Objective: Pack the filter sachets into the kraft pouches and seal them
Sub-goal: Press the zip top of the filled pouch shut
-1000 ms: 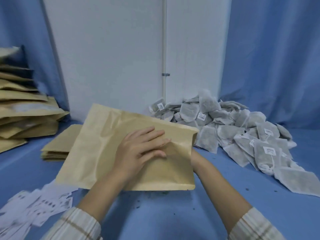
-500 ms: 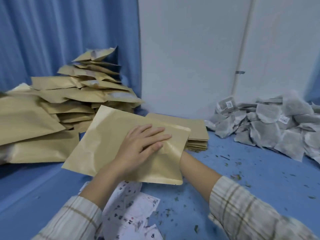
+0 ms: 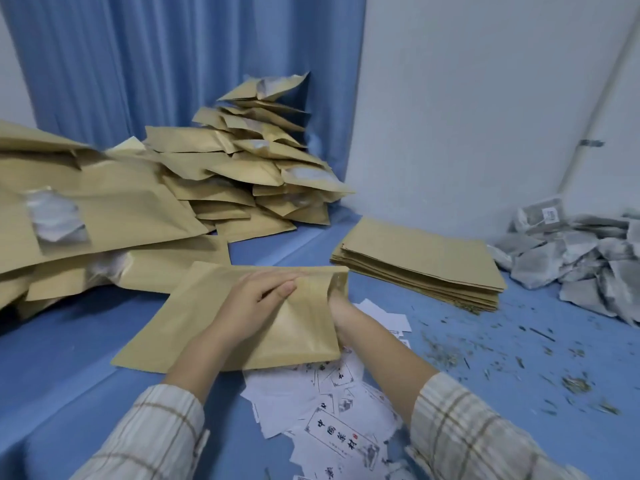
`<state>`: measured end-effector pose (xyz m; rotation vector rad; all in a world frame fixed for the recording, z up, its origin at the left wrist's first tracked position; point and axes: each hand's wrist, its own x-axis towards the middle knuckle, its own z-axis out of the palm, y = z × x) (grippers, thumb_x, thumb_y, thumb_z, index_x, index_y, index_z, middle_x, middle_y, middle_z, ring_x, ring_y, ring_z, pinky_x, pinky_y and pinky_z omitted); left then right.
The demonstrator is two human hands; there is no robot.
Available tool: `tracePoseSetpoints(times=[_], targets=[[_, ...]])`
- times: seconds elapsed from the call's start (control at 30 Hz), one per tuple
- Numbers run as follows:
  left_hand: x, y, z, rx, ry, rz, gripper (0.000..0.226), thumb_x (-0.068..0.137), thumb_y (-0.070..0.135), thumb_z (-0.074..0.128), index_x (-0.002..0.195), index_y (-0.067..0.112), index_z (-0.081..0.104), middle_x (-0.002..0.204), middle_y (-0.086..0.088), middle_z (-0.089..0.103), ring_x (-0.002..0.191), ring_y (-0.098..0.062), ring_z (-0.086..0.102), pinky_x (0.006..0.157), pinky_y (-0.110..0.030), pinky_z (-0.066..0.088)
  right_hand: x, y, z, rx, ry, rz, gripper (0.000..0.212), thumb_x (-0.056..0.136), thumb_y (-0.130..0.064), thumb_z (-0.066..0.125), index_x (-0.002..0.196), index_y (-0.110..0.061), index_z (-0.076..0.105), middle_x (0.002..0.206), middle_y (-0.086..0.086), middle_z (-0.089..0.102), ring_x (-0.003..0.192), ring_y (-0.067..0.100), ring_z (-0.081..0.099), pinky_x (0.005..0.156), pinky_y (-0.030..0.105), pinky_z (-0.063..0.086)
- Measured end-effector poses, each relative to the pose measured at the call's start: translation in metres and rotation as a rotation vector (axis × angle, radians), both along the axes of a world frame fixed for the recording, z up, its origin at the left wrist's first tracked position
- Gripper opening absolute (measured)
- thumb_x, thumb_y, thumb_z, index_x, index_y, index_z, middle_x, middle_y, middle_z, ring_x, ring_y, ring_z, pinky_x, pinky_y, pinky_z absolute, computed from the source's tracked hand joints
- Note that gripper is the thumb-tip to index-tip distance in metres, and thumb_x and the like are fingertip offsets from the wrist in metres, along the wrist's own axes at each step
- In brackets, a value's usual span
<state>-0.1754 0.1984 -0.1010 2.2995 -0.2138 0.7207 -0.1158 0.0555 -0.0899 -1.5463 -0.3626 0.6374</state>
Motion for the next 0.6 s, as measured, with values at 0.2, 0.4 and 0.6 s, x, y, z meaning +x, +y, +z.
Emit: tracePoseSetpoints(times=[0.2,0.4,0.6], targets=[[0.017,0.006,-0.007,0.062,0.038,-0.005,0.024,0.095,0.027,0.052,0.112,0.03,0.069,0.113,0.019,0.066,0.108,-0.003,0.058,0.097,-0.038,0.043,0.035,-0.067,-0.023,-0.385,-0.506,-0.134,0.013,0.089,-0.022,0.058,0.087,-0.024,0.071,0.073,-0.012,0.067,0.069,0.006,0.061,0.065,0.018,0.046],[0.03,-0.004,-0.008,0.056,0.07,0.011,0.023,0.095,0.027,0.054,0.111,0.033,0.069,0.11,0.027,0.063,0.105,-0.006,0.06,0.096,-0.039,0.044,0.07,-0.098,-0.045,-1.142,-0.837,0.052,0.054,0.089,-0.052,0.048,0.132,-0.021,0.046,0.141,0.0,0.038,0.131,0.024,0.028,0.102,0.039,0.025],[0.03,-0.006,-0.011,0.086,0.055,0.003,0.024,0.095,0.027,0.054,0.112,0.03,0.07,0.113,0.021,0.066,0.108,-0.004,0.058,0.098,-0.036,0.043,0.082,-0.108,-0.044,-1.107,-0.785,-0.106,0.046,0.076,-0.061,0.062,0.107,-0.027,0.06,0.106,-0.003,0.059,0.111,0.018,0.048,0.088,0.035,0.03]])
